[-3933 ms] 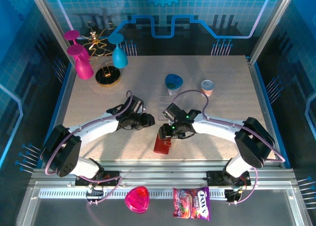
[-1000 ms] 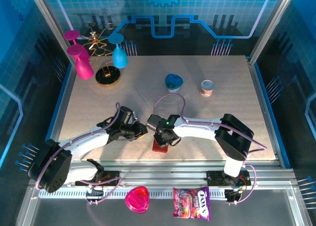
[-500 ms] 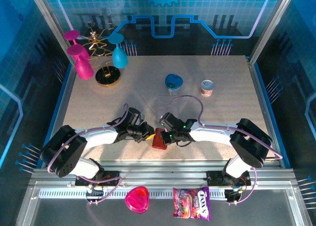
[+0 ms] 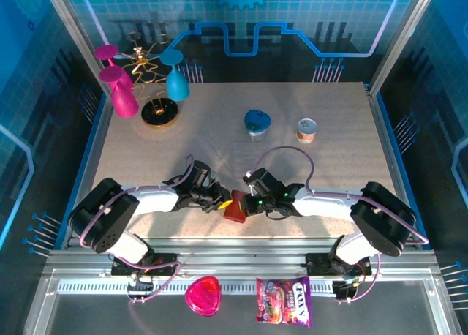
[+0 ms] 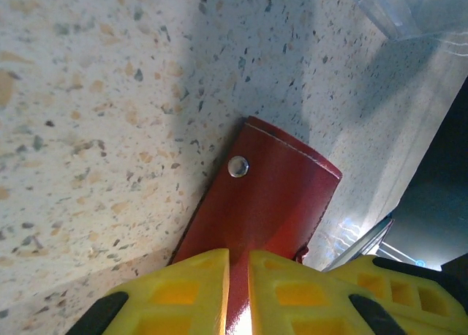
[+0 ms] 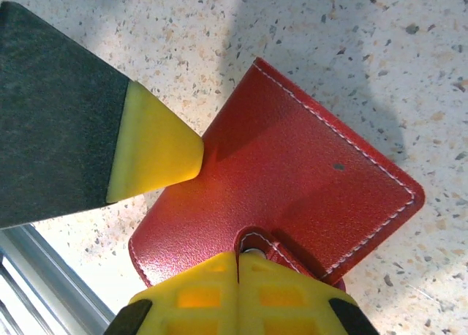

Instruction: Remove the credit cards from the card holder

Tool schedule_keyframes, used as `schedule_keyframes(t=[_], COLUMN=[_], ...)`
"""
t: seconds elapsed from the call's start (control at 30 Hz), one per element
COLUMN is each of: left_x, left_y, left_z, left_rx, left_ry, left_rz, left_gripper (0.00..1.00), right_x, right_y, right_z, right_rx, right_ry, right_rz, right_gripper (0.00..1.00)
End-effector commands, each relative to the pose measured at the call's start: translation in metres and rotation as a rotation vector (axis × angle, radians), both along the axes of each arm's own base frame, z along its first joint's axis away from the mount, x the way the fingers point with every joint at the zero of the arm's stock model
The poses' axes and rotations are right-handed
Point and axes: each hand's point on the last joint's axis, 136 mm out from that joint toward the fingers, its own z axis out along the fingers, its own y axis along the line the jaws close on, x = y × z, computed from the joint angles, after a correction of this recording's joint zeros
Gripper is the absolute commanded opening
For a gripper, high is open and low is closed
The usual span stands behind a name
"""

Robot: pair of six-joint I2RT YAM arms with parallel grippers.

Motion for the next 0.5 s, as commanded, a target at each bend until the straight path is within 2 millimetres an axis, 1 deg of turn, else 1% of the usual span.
schedule_keyframes(t=[0.0,0.13,0.27,0.33,0.47], left_x=[-0.001,-0.002,0.000,0.002,0.003], left_y=[-0.012,-0.012,-0.013,-0.009,-0.002], left_z=[0.005,0.003,0.013,0.019,0.024], left_rx=[-0.050,-0.055,-0.064,-0.046,-0.013], left_ry=[0.026,0.037,0.019,0.005,-0.007], left_rz=[-0.019,-0.021,-0.013,0.000,0.025], left_gripper=[0.15,0.14,0.14,0.14,0.13], right_x=[0.009,0.009,0.012,0.013,0.015], right_y=[0.011,0.012,0.014,0.018,0.023], right_z=[0.017,0.016,0.011,0.012,0.014], right_rx=[0.104,0.123,0.126,0.133,0.147], right_ry=[-0.030,-0.039,-0.035,-0.036,-0.043], right_rz=[-0.002,0.011,0.016,0.030,0.052], right_gripper=[0.01,0.01,0.00,0.00,0.00])
